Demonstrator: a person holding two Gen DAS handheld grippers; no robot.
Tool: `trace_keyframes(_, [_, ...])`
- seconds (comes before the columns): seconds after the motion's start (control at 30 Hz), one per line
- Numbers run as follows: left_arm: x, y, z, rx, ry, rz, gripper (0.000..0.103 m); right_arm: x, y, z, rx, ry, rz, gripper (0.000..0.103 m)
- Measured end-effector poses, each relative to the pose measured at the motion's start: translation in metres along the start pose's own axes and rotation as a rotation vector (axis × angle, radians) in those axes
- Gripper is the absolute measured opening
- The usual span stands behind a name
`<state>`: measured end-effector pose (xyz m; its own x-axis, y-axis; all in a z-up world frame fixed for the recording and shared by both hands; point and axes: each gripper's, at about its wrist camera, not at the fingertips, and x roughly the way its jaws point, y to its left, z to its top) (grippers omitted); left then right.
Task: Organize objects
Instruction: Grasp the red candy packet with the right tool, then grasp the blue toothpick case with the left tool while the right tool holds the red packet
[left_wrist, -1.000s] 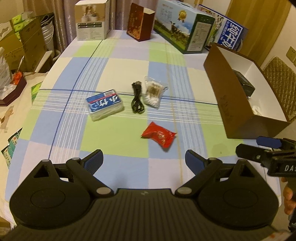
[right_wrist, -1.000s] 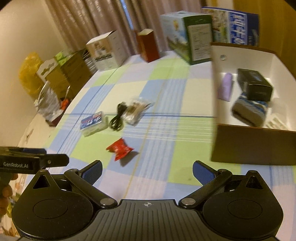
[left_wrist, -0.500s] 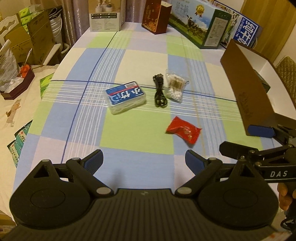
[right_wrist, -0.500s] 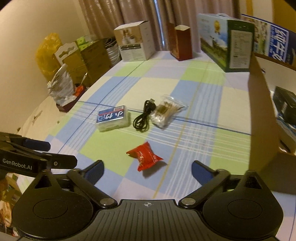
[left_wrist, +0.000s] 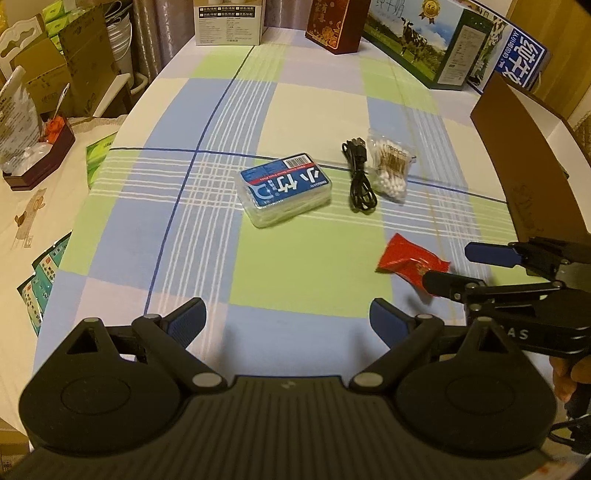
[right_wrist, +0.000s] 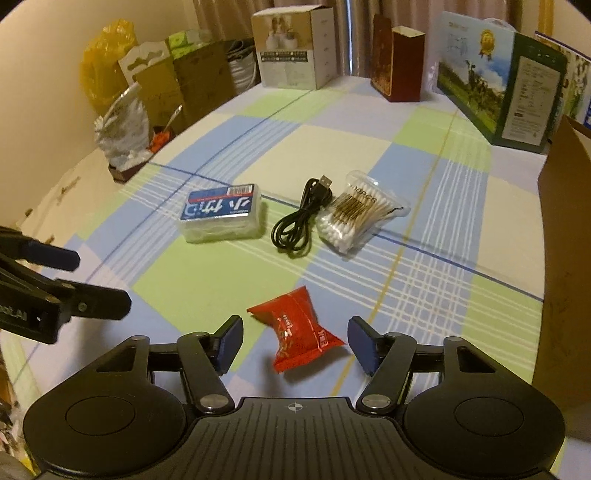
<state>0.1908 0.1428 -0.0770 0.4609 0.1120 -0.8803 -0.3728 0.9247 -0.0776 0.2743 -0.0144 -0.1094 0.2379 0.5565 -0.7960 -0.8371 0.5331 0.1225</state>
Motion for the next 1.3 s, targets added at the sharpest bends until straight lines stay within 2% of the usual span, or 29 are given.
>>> trace_keyframes(0.1, [0.006,0.003,0.004,0.001,0.003,0.000,0.093,0.009,0.000,0.003,-0.020,0.015,-0.003,0.060])
trace_keyframes(0.3, [0.017,0.007,0.011,0.011,0.007,-0.003,0.093,0.025,-0.001,0.004,-0.032,0.051,0.004,0.050])
trace_keyframes(0.4, [0.022,0.007,0.014,0.028,-0.005,-0.004,0.094,0.031,-0.001,0.005,-0.040,0.064,0.005,0.038])
trace_keyframes(0.43, [0.024,0.007,0.015,0.035,-0.005,-0.004,0.094,0.033,-0.002,0.005,-0.044,0.069,0.004,0.027])
trace_keyframes(0.53, [0.031,0.006,0.020,0.064,-0.009,-0.010,0.094,0.035,-0.005,0.005,-0.034,0.066,-0.008,0.026])
trace_keyframes(0.93, [0.071,0.011,0.059,0.239,-0.055,-0.042,0.094,0.022,-0.056,0.003,0.165,0.043,-0.142,0.026])
trace_keyframes(1.07, [0.086,0.007,0.072,0.340,-0.071,-0.087,0.094,0.016,-0.068,0.000,0.208,0.038,-0.172,0.026])
trace_keyframes(1.2, [0.099,0.000,0.082,0.452,-0.087,-0.099,0.094,0.014,-0.075,-0.002,0.231,0.040,-0.189,0.026])
trace_keyframes(1.3, [0.109,-0.002,0.089,0.498,-0.084,-0.122,0.093,0.014,-0.075,-0.004,0.232,0.044,-0.194,0.026])
